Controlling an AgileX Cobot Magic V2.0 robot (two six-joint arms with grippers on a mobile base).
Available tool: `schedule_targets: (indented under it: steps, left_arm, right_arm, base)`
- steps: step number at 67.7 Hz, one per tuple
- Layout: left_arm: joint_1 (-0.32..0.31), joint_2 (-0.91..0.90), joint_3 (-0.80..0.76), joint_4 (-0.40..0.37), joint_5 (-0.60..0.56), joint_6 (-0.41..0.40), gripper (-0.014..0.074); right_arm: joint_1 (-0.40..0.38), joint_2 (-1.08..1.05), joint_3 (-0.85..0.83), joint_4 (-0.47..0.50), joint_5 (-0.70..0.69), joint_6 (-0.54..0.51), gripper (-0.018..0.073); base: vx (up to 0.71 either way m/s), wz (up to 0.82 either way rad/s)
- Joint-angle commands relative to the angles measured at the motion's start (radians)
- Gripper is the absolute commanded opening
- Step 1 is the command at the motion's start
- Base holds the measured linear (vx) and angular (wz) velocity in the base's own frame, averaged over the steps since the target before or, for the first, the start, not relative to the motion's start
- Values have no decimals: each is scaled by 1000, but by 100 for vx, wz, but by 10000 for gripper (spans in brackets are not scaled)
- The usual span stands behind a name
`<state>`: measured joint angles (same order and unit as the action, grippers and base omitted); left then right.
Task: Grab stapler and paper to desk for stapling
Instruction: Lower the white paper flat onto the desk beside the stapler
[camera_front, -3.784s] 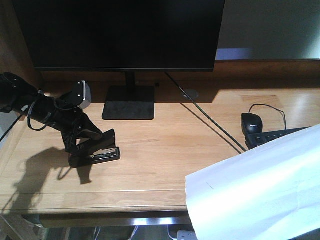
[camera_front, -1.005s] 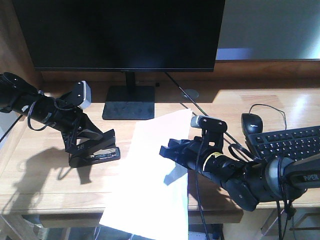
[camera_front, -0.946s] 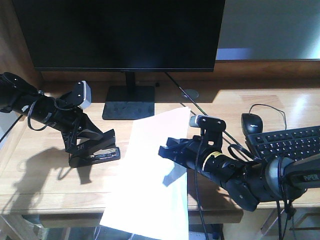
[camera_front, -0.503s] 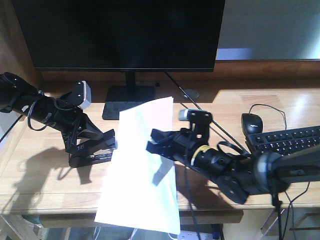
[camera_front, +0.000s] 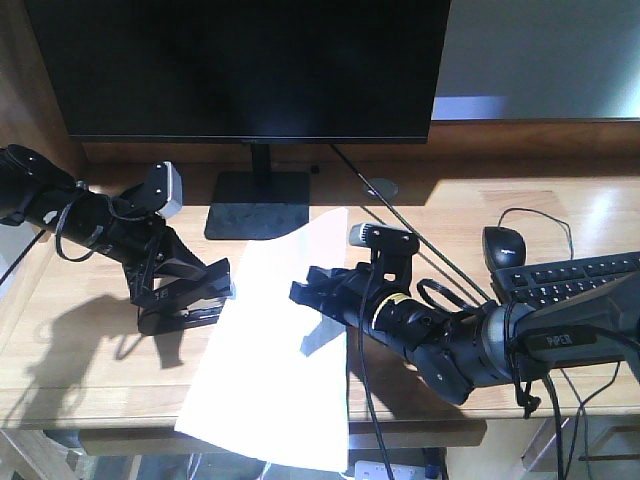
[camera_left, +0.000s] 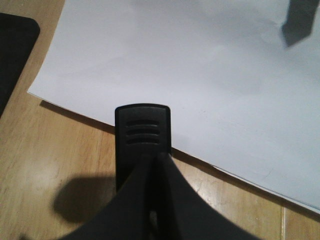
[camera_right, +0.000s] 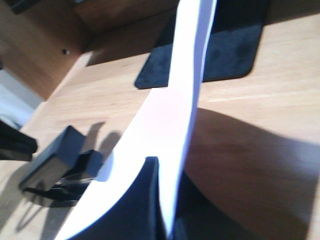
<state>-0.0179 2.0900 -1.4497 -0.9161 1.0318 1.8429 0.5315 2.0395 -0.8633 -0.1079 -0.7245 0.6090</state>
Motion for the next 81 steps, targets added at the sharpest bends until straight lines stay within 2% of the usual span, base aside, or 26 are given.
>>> schedule_targets:
  steps: [1, 22, 35, 81]
  left_arm:
    - [-4, -56, -30, -49, 24, -11, -7]
    - [-4, -56, -30, -49, 24, -11, -7]
    - [-4, -56, -30, -49, 24, -11, -7]
    - [-4, -56, -30, -49, 24, -11, -7]
  right_arm:
    - [-3, -49, -24, 53, -49, -51, -5]
    - [-3, -49, -24, 66, -51, -76, -5]
    - [-3, -49, -24, 140, -52, -77, -5]
    - [-3, -49, -24, 185, -98, -84, -5]
  base:
    - [0, 0]
    - [0, 0]
    - [0, 0]
    - [0, 0]
